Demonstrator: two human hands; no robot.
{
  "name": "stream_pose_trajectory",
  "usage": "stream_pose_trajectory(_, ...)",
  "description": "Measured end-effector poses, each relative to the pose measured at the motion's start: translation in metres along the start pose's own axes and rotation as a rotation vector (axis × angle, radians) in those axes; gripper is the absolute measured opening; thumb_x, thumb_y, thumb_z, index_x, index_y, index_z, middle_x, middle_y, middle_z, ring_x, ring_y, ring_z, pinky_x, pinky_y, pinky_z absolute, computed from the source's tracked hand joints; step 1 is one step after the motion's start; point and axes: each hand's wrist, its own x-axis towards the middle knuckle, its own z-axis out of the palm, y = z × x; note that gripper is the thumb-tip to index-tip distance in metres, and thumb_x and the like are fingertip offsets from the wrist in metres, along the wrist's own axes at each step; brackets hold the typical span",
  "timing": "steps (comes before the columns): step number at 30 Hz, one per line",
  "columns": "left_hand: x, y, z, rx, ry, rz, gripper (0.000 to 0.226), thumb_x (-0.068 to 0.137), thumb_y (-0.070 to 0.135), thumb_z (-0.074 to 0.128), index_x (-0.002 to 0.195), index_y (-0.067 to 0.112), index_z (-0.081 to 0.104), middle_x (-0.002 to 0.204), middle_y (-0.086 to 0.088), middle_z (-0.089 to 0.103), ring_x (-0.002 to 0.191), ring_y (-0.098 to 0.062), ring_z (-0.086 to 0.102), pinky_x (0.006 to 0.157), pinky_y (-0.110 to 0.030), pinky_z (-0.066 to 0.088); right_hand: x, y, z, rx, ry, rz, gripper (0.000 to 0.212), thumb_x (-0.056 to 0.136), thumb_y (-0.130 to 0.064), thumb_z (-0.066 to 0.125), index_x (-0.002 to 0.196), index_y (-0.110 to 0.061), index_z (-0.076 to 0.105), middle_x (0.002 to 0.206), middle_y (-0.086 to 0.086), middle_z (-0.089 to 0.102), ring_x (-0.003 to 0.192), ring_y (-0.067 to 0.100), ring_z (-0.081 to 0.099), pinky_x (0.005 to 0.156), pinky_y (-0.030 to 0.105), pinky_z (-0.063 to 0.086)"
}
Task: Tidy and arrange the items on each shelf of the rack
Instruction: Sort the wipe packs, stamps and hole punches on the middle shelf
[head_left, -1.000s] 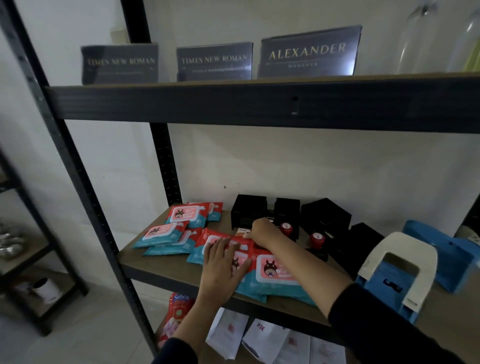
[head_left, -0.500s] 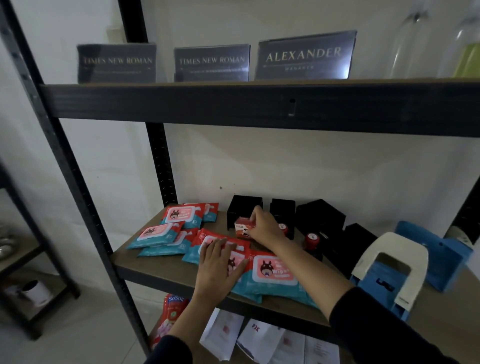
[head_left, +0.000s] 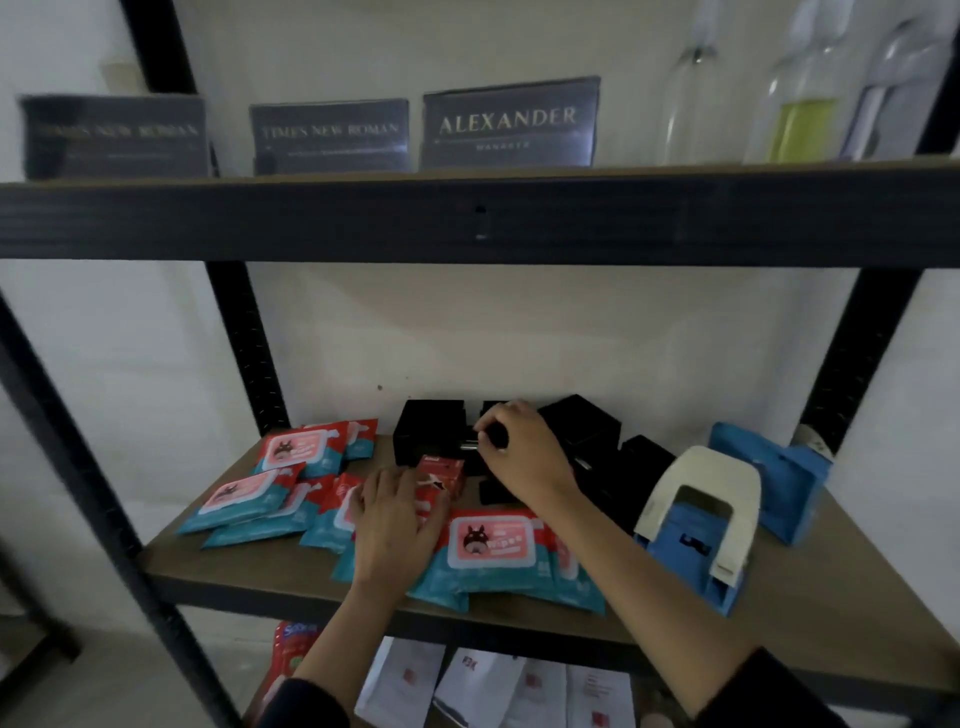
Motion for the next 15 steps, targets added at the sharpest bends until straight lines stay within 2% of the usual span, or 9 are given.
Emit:
stream_pose_trajectory(4, 0.006, 0.054, 0.009, -0.134, 0.130, 0.179, 0.041, 0.089, 0.047, 0.038, 0.109, 0.019, 0.060, 0.115, -0.004, 0.057, 0.116, -0.025, 0.044, 0.100, -0.043, 0.034, -0.027, 0.030, -0.056, -0.029, 0.235, -0.001, 0.009, 0.090, -0.023, 0.060, 0.097, -0.024, 0.065, 0.098, -0.009, 0.057, 0.097, 0.006, 0.052, 0.084, 0.019, 0.042)
stream_pose_trajectory(9, -0.009, 0.133, 0.033, -0.296, 0.099, 0.372, 0.031, 0.088, 0.041, 0.048, 0.108, 0.021, 0.060, 0.113, -0.001, 0.056, 0.117, -0.023, 0.046, 0.100, -0.037, 0.035, -0.082, 0.091, -0.125, -0.031, 0.529, 0.136, 0.008, 0.094, -0.021, 0.057, 0.099, -0.025, 0.062, 0.102, -0.008, 0.058, 0.099, 0.012, 0.056, 0.085, 0.022, 0.045)
stream_pose_trajectory(11, -0.022, 0.158, 0.045, -0.353, 0.039, 0.428, 0.034, 0.088, 0.043, 0.050, 0.113, 0.021, 0.058, 0.118, 0.000, 0.053, 0.117, -0.021, 0.046, 0.101, -0.038, 0.038, -0.103, 0.122, -0.149, -0.057, 0.653, 0.245, 0.012, 0.094, -0.019, 0.056, 0.104, -0.021, 0.061, 0.107, 0.000, 0.059, 0.101, 0.018, 0.056, 0.087, 0.021, 0.042)
stream_pose_trajectory(13, -0.037, 0.180, 0.058, -0.370, -0.044, 0.459, 0.046, 0.090, 0.051, 0.047, 0.123, 0.021, 0.052, 0.128, -0.001, 0.049, 0.122, -0.021, 0.043, 0.102, -0.041, 0.040, -0.121, 0.155, -0.168, -0.104, 0.756, 0.409, 0.019, 0.093, -0.016, 0.059, 0.111, -0.014, 0.060, 0.110, 0.010, 0.058, 0.103, 0.028, 0.054, 0.086, 0.032, 0.044)
stream_pose_trajectory(15, -0.051, 0.199, 0.069, -0.356, -0.130, 0.460, 0.066, 0.089, 0.064, 0.039, 0.137, 0.020, 0.041, 0.141, -0.006, 0.041, 0.131, -0.024, 0.038, 0.108, -0.043, 0.036, -0.131, 0.185, -0.179, -0.127, 0.771, 0.595, 0.029, 0.091, -0.020, 0.061, 0.118, -0.009, 0.057, 0.115, 0.017, 0.057, 0.107, 0.035, 0.052, 0.088, 0.042, 0.046)
